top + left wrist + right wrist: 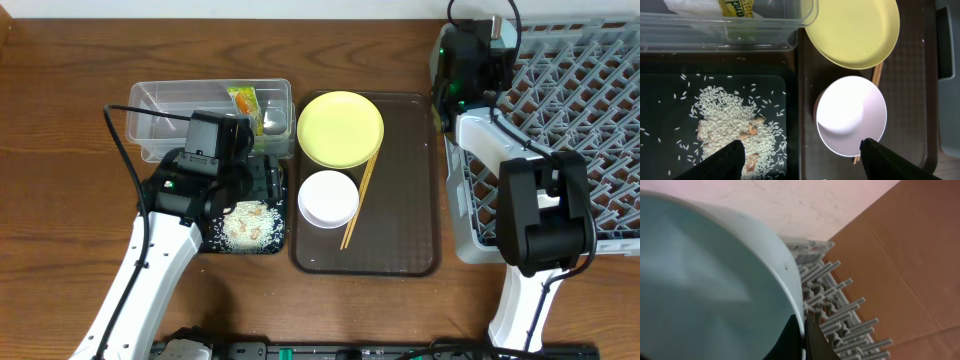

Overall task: Sort waste into correct bins and load items into the dishwasher rack
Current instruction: 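Grasp white bowl rim on brown tray with right gripper, then carry white bowl to dish rack and set it in, then move right gripper back over brown tray toward chopsticks, then grasp one wooden chopstick on brown tray with right gripper, then carry chopstick to dish rack and drop it in with right gripper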

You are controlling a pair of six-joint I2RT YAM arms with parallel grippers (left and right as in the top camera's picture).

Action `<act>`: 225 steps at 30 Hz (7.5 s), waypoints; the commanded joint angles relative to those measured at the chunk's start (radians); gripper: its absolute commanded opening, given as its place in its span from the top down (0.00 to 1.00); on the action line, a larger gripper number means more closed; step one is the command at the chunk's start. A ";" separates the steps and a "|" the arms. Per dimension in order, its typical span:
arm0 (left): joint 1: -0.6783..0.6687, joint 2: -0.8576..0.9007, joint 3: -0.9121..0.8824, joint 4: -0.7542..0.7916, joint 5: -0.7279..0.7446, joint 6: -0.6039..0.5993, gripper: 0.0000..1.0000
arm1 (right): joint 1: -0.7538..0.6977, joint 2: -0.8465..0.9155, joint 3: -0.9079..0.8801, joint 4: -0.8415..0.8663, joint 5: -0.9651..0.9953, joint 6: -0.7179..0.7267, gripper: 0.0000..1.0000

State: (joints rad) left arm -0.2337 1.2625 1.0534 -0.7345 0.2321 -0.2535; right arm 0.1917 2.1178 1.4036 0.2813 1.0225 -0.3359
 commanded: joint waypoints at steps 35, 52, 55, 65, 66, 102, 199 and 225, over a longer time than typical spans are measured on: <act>0.140 0.003 -0.002 -0.185 -0.330 -0.223 0.14 | 0.327 -0.275 -0.054 -1.052 -1.199 0.572 0.50; 0.140 0.003 -0.002 -0.185 -0.330 -0.224 0.14 | 0.377 -0.227 -0.020 -1.067 -1.103 0.621 0.99; 0.140 0.003 -0.002 -0.185 -0.330 -0.224 0.14 | 0.328 -0.316 0.028 -1.068 -1.031 0.562 0.99; 0.140 0.003 -0.002 -0.181 -0.330 -0.224 0.14 | 0.095 -0.545 0.090 -0.822 -0.581 0.382 0.99; 0.140 0.003 -0.002 -0.180 -0.330 -0.224 0.14 | 0.073 -0.546 0.090 -0.784 -0.546 0.344 0.99; 0.140 0.003 -0.002 -0.165 -0.330 -0.224 0.14 | -0.198 0.011 0.088 -0.171 0.035 -0.117 0.99; 0.140 0.003 -0.002 -0.166 -0.330 -0.223 0.09 | 0.424 -0.229 -0.222 -1.098 -0.934 1.086 0.99; 0.140 0.003 -0.002 -0.166 -0.330 -0.224 0.09 | -0.133 -0.494 -0.145 -1.209 -1.030 0.359 0.99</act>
State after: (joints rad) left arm -0.0990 1.2625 1.0534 -0.8970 -0.0826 -0.4744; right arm 0.0692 1.5890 1.2610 -0.9398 0.0063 0.0845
